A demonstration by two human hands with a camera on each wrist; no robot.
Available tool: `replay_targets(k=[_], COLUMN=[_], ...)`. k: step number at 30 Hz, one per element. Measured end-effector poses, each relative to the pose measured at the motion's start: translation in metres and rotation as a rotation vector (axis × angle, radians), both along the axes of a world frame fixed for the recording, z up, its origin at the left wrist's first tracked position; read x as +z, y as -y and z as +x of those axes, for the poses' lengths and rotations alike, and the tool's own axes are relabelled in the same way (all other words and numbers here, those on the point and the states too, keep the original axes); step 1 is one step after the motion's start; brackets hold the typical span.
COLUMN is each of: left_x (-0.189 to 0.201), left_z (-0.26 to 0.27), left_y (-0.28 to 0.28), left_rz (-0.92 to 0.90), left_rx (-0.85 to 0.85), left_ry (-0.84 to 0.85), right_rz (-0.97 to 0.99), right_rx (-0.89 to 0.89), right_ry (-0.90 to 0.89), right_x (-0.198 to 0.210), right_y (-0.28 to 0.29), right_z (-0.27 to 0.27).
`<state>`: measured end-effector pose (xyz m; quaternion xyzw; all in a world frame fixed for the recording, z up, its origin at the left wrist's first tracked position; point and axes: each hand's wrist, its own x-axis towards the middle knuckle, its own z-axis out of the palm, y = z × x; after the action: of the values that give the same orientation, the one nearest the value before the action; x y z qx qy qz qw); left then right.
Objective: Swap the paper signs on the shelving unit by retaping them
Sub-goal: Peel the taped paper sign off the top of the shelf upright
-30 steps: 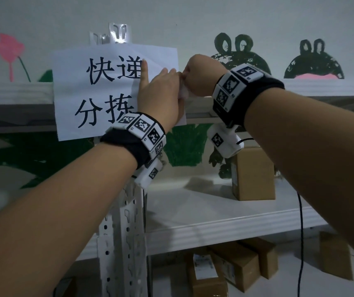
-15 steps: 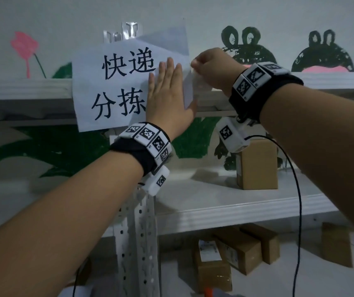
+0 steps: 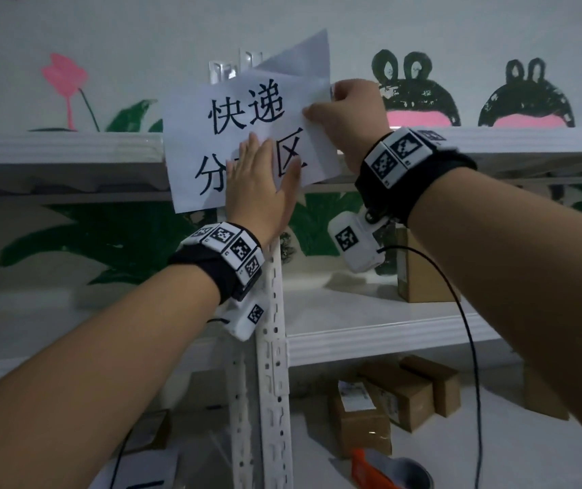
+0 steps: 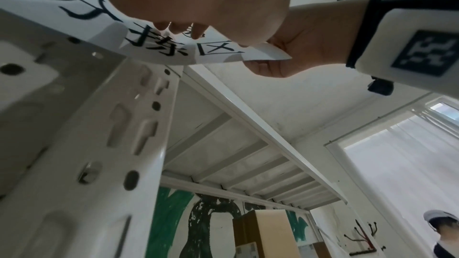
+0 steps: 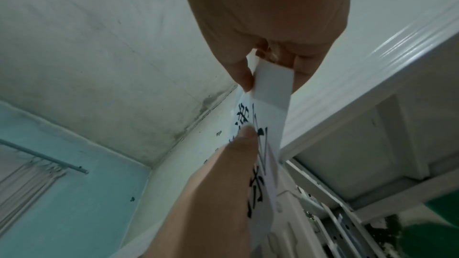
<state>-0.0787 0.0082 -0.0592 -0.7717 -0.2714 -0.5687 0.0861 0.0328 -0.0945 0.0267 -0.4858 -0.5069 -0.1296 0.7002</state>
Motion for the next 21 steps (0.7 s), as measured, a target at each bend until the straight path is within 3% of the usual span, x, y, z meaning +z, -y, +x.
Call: replay_targets(k=[4, 10, 16, 21], left_x=[-0.004, -0.008, -0.006, -0.004], left_z=[-0.018, -0.036, -0.078, -0.099], left_y=[-0.001, -0.009, -0.029, -0.056], left_rz=[-0.11, -0.15, -0.198, -0.261], left_rx=[-0.08, -0.167, -0.356, -0.339], left_ry=[0.041, 0.069, 0.361, 0.494], right_rz=[-0.034, 0.004, 0.146, 0.182], right_rx=[0.012, -0.066, -0.099, -0.037], right_ry=[-0.063, 0.003, 0.016, 0.025], right_x=[-0.002, -0.013, -0.02, -0.025], right_y=[0.0, -0.002, -0.001, 0.002], right_z=[-0.018, -0.039, -0.056, -0.073])
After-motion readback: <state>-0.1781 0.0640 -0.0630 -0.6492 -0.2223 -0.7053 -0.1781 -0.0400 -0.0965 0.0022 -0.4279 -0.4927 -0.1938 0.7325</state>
